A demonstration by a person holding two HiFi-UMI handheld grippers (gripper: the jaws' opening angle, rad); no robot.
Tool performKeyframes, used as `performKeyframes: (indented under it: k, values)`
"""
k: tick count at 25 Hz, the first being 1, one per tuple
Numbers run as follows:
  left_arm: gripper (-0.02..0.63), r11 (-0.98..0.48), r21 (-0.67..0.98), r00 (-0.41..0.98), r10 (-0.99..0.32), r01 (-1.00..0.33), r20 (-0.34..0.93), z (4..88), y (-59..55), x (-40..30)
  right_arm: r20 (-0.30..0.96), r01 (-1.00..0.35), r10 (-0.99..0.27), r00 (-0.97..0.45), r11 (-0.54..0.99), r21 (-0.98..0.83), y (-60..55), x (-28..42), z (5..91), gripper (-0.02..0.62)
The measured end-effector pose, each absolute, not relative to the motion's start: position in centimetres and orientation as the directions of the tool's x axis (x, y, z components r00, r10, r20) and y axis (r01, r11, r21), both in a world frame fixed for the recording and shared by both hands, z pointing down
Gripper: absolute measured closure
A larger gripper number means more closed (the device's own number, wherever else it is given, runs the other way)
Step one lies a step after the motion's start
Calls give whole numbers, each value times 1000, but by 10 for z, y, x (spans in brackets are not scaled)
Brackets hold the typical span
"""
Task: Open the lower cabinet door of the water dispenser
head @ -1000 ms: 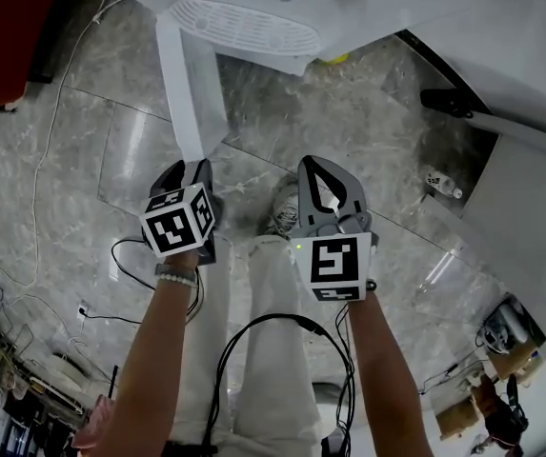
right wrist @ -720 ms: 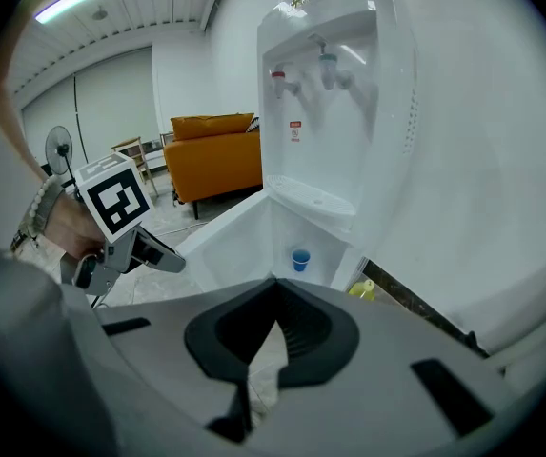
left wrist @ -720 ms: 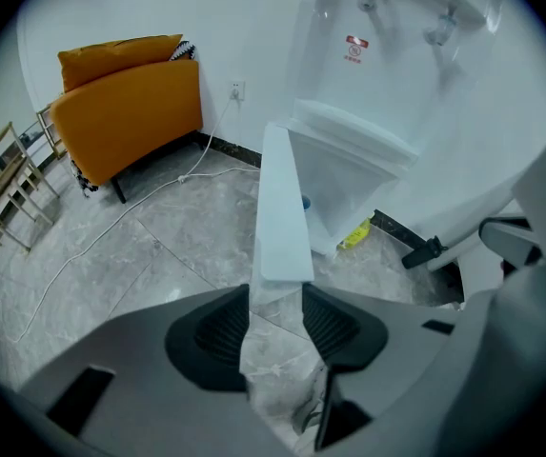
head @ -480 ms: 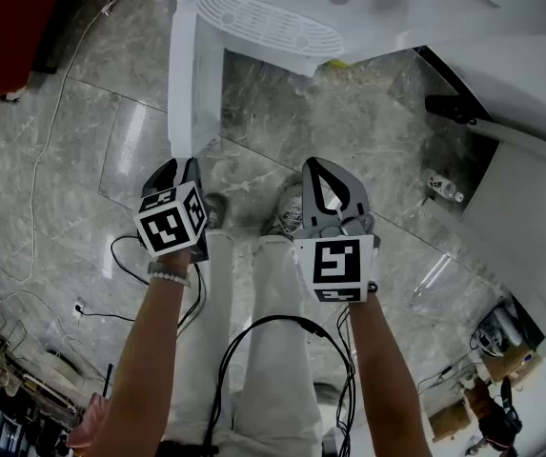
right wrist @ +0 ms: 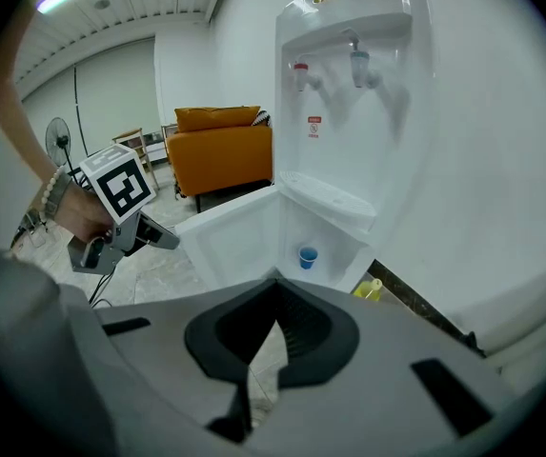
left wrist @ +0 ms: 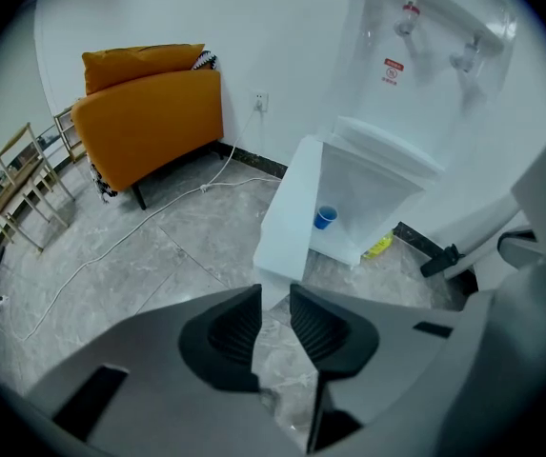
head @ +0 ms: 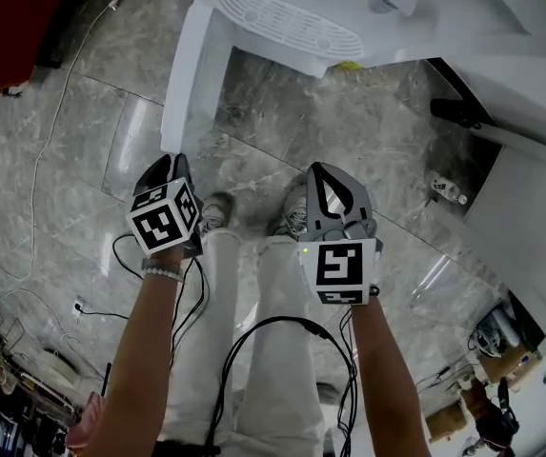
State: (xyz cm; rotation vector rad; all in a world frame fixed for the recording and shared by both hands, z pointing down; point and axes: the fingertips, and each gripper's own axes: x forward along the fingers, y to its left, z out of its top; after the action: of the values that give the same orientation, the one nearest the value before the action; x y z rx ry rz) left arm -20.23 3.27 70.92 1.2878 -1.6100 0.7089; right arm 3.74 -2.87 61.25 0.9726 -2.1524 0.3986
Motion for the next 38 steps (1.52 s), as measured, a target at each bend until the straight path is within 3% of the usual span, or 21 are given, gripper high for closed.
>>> performKeyframes:
  k: [16,38]
  values:
    - [594,321,41,-108,-434,-946,894,710,22,-265,739,-743,-515,-434,669,31,-25,17,604,591]
    - [594,330,38,-138,-493,-943,859,711,-8,-337,751,-753,-515,-412,657,37,-29,6,612,591]
